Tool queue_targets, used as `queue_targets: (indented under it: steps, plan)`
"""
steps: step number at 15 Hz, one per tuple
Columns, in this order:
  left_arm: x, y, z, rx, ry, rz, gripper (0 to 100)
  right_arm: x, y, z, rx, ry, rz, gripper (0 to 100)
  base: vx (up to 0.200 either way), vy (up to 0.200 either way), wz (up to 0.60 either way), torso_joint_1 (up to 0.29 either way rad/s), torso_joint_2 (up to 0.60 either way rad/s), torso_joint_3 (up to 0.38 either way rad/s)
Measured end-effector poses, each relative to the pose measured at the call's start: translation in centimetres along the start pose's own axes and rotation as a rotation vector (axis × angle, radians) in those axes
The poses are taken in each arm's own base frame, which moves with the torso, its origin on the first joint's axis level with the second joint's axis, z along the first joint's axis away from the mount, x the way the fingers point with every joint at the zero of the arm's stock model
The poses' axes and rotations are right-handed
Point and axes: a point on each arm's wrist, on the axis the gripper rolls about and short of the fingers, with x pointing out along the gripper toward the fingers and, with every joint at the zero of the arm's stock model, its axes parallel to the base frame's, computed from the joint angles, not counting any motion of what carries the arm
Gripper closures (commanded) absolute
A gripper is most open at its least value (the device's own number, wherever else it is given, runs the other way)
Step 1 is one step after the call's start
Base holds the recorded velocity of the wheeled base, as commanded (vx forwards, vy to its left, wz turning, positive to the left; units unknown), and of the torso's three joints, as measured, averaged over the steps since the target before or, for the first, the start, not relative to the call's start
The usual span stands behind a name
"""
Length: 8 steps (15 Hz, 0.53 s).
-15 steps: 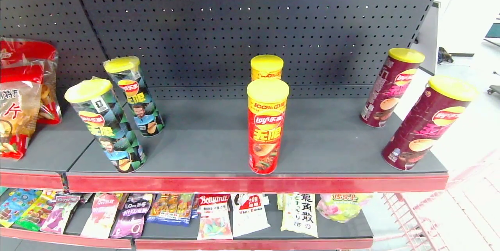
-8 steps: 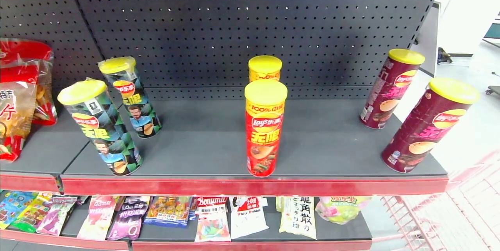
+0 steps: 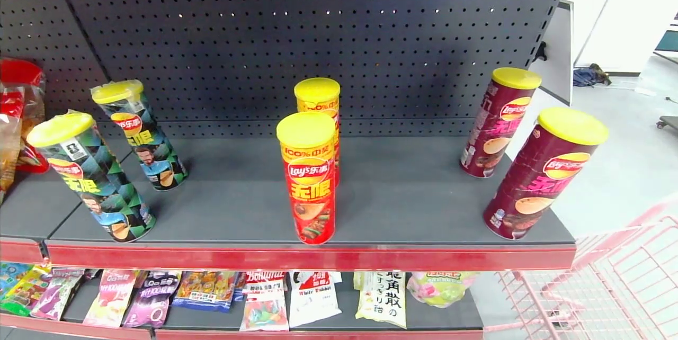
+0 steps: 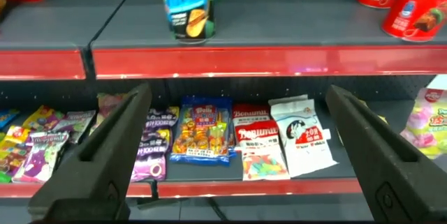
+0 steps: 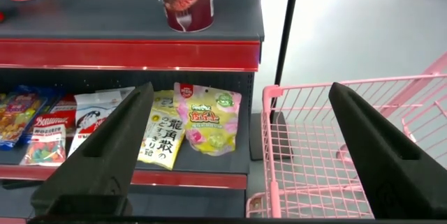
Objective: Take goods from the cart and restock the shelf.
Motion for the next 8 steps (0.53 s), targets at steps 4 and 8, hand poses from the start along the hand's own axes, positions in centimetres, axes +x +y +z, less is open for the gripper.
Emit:
queue_targets:
  steps: [4,8]
  plan:
    - [0.00,0.00,0.00,0.000,0.000,0.000,0,0.00,0.00,-0.01,0.000,0.000,0.000,0,0.000,0.000,0.00,0.000,0.00,0.000]
    - [0.00,0.00,0.00,0.000,0.000,0.000,0,0.00,0.00,-0.01,0.000,0.000,-0.001,0,0.000,0.000,0.00,0.000,0.00,0.000]
